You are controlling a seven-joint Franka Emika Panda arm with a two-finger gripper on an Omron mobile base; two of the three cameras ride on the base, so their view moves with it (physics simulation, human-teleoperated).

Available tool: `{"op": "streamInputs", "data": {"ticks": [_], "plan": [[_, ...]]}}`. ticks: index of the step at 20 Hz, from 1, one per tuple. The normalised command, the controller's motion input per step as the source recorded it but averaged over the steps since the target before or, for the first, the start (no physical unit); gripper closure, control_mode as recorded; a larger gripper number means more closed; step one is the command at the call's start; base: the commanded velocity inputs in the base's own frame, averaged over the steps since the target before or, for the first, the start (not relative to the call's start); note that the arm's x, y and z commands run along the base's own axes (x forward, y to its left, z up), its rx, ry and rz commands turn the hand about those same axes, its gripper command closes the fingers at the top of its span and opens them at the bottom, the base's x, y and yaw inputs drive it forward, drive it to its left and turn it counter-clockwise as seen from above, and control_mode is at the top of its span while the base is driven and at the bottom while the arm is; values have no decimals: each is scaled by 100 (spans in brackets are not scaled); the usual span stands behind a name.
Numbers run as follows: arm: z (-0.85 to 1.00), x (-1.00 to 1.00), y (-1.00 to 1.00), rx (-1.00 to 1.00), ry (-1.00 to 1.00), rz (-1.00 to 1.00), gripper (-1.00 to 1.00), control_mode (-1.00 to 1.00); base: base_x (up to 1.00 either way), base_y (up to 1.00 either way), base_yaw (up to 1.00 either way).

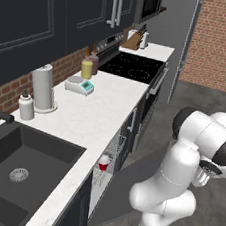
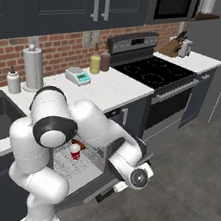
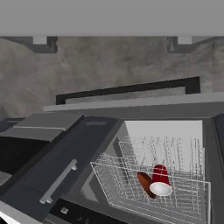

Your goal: Pick up the cup and bowl from the counter, place them in the dishwasher, and close the dishwasher door.

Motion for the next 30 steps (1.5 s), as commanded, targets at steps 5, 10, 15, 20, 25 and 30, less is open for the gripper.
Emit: {"op": "streamInputs", "data": {"ticks": [5, 10, 15, 20, 25, 30], "plan": [[-36, -14, -93, 3, 0, 24, -100, -100, 0, 0, 0], [-83, -1, -67, 2, 0, 28, -100, -100, 0, 0, 0], [-100, 0, -35, 3, -4, 21, -100, -100, 0, 0, 0], [-80, 2, -6, 11, -13, 16, -100, -100, 0, 0, 0], [-45, 17, 1, 17, -8, 9, -100, -100, 0, 0, 0], [-32, 25, 9, 20, 0, 3, -100, -100, 0, 0, 0]]}}
